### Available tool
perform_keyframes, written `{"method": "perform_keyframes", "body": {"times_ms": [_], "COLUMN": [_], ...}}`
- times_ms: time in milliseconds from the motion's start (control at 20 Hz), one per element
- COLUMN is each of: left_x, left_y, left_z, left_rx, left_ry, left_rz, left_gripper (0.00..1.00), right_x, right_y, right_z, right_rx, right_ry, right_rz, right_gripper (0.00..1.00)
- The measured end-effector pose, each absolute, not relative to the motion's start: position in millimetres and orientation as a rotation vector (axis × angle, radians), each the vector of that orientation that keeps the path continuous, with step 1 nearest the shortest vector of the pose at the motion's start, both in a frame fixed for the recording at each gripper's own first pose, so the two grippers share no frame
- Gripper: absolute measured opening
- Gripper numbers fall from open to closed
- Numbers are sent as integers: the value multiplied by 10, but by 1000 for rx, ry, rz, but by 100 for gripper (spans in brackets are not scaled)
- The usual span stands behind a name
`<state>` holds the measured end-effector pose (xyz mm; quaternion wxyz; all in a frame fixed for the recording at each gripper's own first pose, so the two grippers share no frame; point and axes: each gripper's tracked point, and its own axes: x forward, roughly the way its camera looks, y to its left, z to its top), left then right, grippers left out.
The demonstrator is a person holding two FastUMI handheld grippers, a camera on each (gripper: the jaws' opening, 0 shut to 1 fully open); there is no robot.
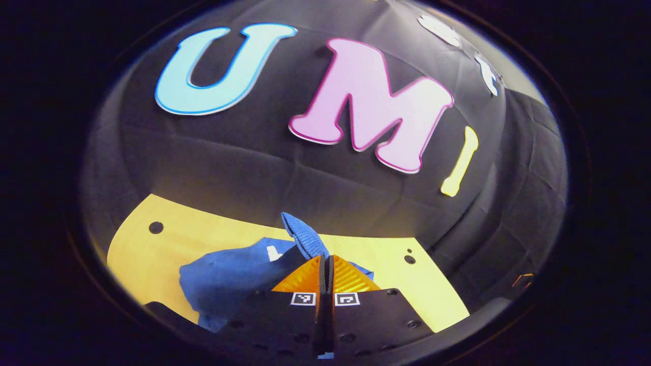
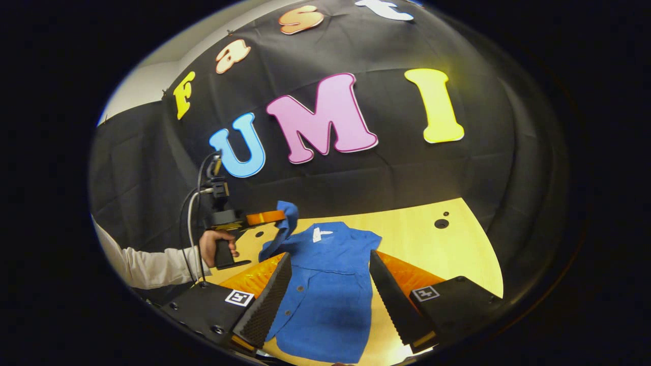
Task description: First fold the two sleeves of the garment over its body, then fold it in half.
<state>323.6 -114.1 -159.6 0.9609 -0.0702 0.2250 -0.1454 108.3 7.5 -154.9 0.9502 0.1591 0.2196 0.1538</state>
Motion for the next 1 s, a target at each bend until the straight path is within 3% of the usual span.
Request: {"method": "perform_keyframes", "body": {"times_ms": [100, 300, 400, 450, 600, 800, 1000], "left_x": [3186, 3109, 3011, 3000, 2984, 2705, 1946], "left_y": [-1658, -1878, -2034, -2127, -2252, -1877, -766], "left_z": [-1978, -2626, -2685, -2719, -2699, -2411, -2259], "left_rx": [-146, -81, -120, -159, -167, -176, -71], "left_ry": [607, 799, 851, 857, 862, 832, 848], "left_rz": [-394, -389, -463, -490, -481, -403, -183], "left_gripper": [0, 0, 8, 19, 87, 85, 85], "right_x": [1111, 1124, 1110, 1107, 1058, 990, 715], "right_y": [-99, -410, -502, -543, -619, -518, -264], "right_z": [-1684, -1994, -2091, -2153, -2283, -2564, -2880], "right_rx": [354, 387, 409, 416, 437, 457, 478], "right_ry": [468, 523, 542, 554, 579, 657, 771], "right_rz": [298, 270, 265, 260, 251, 253, 270], "right_gripper": [97, 97, 97, 97, 97, 97, 97]}}
